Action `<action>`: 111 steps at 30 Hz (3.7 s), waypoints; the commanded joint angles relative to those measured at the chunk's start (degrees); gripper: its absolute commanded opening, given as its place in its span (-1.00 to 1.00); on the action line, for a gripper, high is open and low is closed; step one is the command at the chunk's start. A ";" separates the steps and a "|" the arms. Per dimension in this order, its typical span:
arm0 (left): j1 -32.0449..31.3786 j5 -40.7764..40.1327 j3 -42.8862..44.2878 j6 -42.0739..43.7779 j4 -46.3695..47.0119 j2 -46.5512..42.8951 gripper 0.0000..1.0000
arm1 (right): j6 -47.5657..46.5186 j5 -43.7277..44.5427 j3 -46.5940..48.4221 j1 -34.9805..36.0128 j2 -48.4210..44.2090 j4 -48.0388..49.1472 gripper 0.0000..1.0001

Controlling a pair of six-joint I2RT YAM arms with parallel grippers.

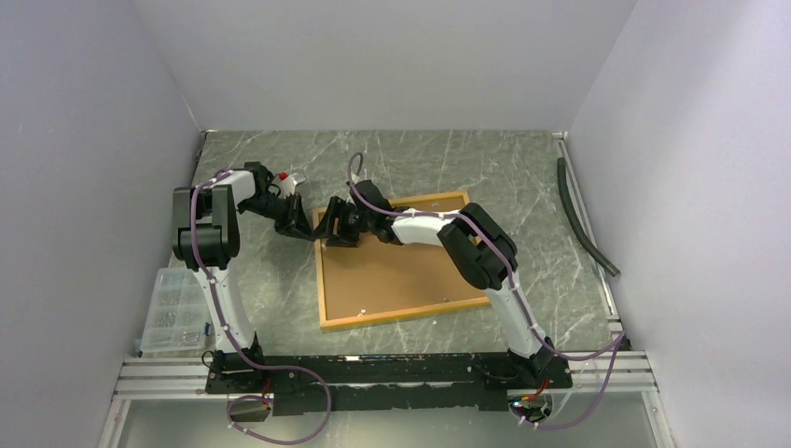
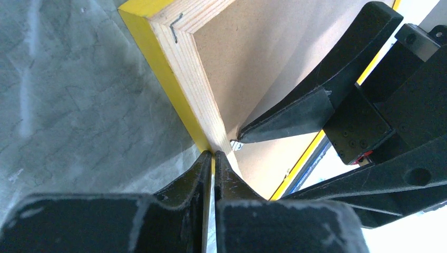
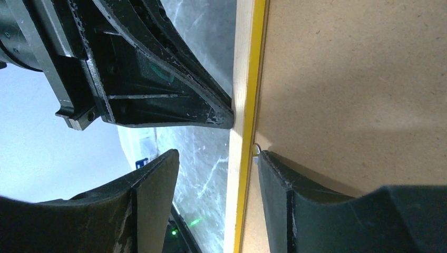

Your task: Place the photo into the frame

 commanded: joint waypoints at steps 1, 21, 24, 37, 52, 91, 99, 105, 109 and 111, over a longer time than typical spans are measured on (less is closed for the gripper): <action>-0.56 -1.56 -0.29 0.98 1.60 -0.51 -0.82 | -1.36 -1.72 1.96 0.26 2.16 0.42 0.21; -0.56 -1.67 0.17 0.80 1.48 -0.71 -0.83 | -5.16 -8.24 6.35 0.11 4.19 -1.79 0.15; -0.56 -1.81 0.23 0.96 1.31 -0.99 -0.83 | -6.59 -9.11 8.14 -0.69 3.51 -2.99 0.15; -0.48 -1.48 0.15 0.80 1.21 -1.63 -0.83 | -12.42 -9.46 9.84 -5.32 2.95 -6.53 0.24; -0.48 -1.51 0.55 0.46 1.23 -1.39 -0.84 | -15.28 -12.66 12.30 -2.19 6.36 -10.48 0.23; 1.00 -1.43 4.15 4.19 -3.49 -4.34 -0.82 | -19.70 -11.86 18.92 -6.43 0.25 -18.69 0.38; 0.21 -9.89 -4.46 16.34 -5.13 -11.97 -0.74 | -22.22 6.71 -2.54 -18.38 -20.61 -23.14 1.00; -6.14 -20.85 -18.30 24.63 -1.33 -21.97 -0.76 | -21.88 22.87 -20.20 -28.26 -35.72 -27.64 1.00; -11.00 -25.25 -24.45 27.89 0.46 -26.83 -0.77 | -21.43 27.79 -27.68 -34.67 -40.64 -27.60 1.00; -13.87 -26.51 -26.49 28.31 1.30 -28.15 -0.78 | -21.11 27.62 -29.98 -37.02 -41.08 -26.70 1.00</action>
